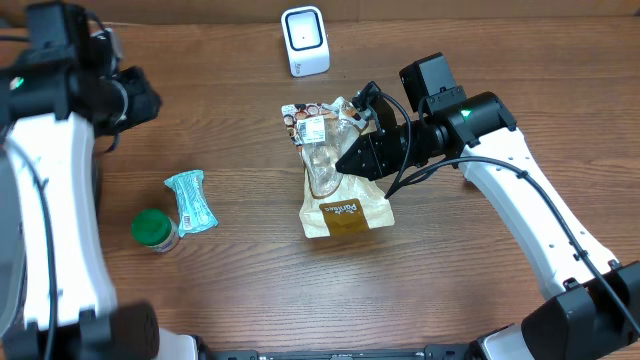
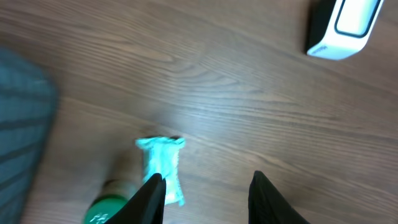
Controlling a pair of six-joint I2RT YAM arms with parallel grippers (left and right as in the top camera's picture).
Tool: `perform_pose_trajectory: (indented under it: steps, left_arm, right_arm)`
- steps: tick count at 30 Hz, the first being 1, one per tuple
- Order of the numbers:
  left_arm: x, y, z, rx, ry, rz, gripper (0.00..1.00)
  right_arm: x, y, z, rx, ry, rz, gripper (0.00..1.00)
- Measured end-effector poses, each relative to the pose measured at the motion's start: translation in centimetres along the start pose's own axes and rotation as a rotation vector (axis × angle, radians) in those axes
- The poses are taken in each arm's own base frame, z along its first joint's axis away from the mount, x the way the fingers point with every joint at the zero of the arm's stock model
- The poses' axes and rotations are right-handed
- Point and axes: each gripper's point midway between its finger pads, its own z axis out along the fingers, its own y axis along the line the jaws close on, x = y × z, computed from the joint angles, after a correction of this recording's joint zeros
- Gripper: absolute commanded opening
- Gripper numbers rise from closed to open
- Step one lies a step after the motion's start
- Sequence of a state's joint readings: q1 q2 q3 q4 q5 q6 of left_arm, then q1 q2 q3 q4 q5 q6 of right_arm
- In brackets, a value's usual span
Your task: Scan the item barcode
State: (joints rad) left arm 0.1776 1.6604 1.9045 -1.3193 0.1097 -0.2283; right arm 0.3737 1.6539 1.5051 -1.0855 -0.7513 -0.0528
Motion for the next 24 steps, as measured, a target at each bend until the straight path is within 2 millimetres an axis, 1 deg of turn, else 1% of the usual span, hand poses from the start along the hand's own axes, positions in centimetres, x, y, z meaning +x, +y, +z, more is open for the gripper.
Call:
perform_pose_trajectory:
  steps: [1,3,5,8,12,18,21,24]
  left_arm:
    - [0.3,0.3,-1.3,-0.020,-0.019,0.000,0.27]
    - [1.2,1.4,-3.0,-0.077,-0.029,-0.010,0.27]
    - [1.7,2.4,-3.7,-0.131,-0.027,-0.028,0.26]
    - [2.4,3.7,-3.5,-0.204,-0.005,-0.054,0.24]
    - [5.0,5.9,-1.2,-0.315,0.090,-0.112,0.23]
    - [10.2,9.3,4.0,-0.469,0.240,-0.181,0.22]
    - [11.8,10.2,5.3,-0.515,0.280,-0.201,0.22]
    - [12.3,10.6,5.5,-0.538,0.289,-0.218,0.22]
  right_arm:
    - [0.0,0.0,0.0,0.000,0.000,0.000,0.04]
    - [0.0,0.0,0.0,0.000,0.000,0.000,0.04]
    - [0.0,0.0,0.0,0.000,-0.001,-0.001,0.04]
    - [0.0,0.0,0.0,0.001,-0.001,0.000,0.04]
    - [0.0,0.0,0.0,0.001,0.000,0.000,0.04]
    - [-0.1,-0.5,0.0,0.030,-0.004,-0.001,0.04]
    - [-0.3,-1.2,0.0,0.071,-0.012,0.002,0.04]
    - [-0.4,-1.8,-0.1,0.106,-0.015,0.007,0.04]
